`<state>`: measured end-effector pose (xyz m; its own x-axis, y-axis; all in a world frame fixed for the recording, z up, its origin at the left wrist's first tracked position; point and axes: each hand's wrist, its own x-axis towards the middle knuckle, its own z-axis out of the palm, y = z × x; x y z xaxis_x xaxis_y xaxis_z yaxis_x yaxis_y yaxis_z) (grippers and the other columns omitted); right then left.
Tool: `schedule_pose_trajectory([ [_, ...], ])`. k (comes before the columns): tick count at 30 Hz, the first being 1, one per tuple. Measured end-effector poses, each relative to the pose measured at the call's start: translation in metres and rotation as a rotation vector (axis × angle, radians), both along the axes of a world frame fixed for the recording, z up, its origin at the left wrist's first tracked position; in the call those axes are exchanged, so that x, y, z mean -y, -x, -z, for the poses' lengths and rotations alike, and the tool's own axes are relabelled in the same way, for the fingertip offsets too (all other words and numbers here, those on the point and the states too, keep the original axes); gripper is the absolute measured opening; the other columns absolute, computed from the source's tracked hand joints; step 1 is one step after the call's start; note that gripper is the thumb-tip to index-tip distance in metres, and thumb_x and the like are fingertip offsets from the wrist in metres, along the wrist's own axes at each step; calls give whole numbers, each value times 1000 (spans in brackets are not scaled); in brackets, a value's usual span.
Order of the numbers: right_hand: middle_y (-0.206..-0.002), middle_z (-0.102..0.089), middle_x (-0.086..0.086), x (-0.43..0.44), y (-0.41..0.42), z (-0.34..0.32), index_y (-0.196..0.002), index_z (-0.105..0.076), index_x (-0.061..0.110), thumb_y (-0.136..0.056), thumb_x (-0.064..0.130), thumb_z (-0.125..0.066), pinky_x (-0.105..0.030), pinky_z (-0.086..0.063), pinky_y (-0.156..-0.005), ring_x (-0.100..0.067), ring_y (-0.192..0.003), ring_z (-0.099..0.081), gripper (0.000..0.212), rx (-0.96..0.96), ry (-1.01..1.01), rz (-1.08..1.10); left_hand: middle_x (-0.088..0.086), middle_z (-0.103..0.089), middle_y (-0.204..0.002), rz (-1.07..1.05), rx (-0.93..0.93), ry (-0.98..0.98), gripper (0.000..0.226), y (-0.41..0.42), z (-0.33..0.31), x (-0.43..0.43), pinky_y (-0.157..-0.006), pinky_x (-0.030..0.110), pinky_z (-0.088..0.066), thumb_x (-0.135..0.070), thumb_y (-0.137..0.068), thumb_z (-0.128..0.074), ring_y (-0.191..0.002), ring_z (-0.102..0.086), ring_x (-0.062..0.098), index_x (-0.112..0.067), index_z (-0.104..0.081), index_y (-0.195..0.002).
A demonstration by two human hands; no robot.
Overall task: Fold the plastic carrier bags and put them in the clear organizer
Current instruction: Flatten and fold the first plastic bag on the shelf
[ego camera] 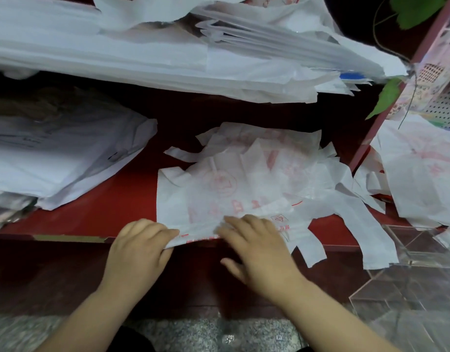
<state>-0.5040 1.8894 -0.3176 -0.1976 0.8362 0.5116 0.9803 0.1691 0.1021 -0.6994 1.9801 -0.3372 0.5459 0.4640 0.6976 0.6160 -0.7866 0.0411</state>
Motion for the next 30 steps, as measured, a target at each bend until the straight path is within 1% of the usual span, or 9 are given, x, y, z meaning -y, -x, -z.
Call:
schedule_pose_trajectory([
  [3, -83, -65, 3, -9, 26, 13, -82, -63, 23, -64, 27, -54, -29, -26, -66, -19, -76, -38, 20, 38, -107, 22, 3, -61, -57, -36, 59, -16, 32, 4, 0, 10, -62, 28, -28, -26, -71, -47, -69, -38, 16, -7, -73, -69],
  [7, -68, -62, 3, -25, 25, 13, -53, -64, 22, -61, 18, -39, -25, -20, -61, -17, -70, -31, 27, -38, -191, 71, -1, -55, -52, 21, 124, -72, 25, 5, 0, 30, -60, 29, -27, -24, -73, -51, -65, -38, 17, -13, -72, -64],
  [10, -77, -66, -2, -26, 17, 13, -71, -68, 17, -66, 17, -42, -24, -25, -63, -18, -74, -42, 27, -62, -210, 28, -2, -54, -52, 59, 133, -94, 22, -6, 1, 40, -58, 29, -28, -22, -72, -52, -64, -37, 16, -15, -71, -65],
  [13, -93, -68, -6, -14, 5, 15, -99, -55, 16, -72, 17, -45, -26, -34, -75, -20, -87, -48, 28, -110, -239, -79, -1, -54, -52, 58, 152, -71, 25, -25, 1, 40, -56, 27, -27, -22, -72, -49, -64, -34, 16, -15, -73, -67],
  [18, -81, -71, -4, 9, -25, 13, -77, -71, 8, -75, 20, -49, -29, -38, -85, -17, -85, -57, 25, -156, -189, -157, -4, -62, -65, 155, 139, -15, 25, -61, 0, 47, -66, 25, -30, -30, -69, -51, -72, -40, 14, -19, -74, -71],
  [21, -79, -73, -4, 17, -50, 18, -74, -73, 8, -64, 8, -65, -30, -36, -90, -19, -82, -66, 13, -150, -147, -82, 0, -68, -88, 152, 4, 26, 38, -63, 8, 44, -87, 33, -33, -38, -58, -74, -90, -46, 16, -16, -73, -88],
  [24, -84, -73, -5, 25, -68, 25, -77, -74, 7, -39, -11, -83, -32, -35, -94, -16, -82, -67, 43, -221, -56, -6, 1, -70, -94, 132, -155, 108, 69, -43, 13, 27, -95, 39, -27, -23, -29, -91, -96, -45, 14, -15, -72, -94],
  [27, -87, -73, -5, 28, -70, 23, -79, -74, 7, -66, 8, -61, -29, -31, -97, -13, -93, -57, 19, -283, -87, -19, -3, -68, -85, 168, -194, 161, 64, -18, 2, 11, -100, 31, -21, -16, -31, -84, -89, -45, 9, -20, -70, -93],
  [30, -88, -73, -4, 29, -66, 23, -79, -74, 8, -70, 24, -48, -29, -40, -91, -12, -97, -56, 32, -355, -65, -10, -10, -63, -72, 132, -200, 182, 41, 5, -17, 0, -106, 20, -7, -24, -41, -69, -80, -43, 6, -21, -71, -82],
])
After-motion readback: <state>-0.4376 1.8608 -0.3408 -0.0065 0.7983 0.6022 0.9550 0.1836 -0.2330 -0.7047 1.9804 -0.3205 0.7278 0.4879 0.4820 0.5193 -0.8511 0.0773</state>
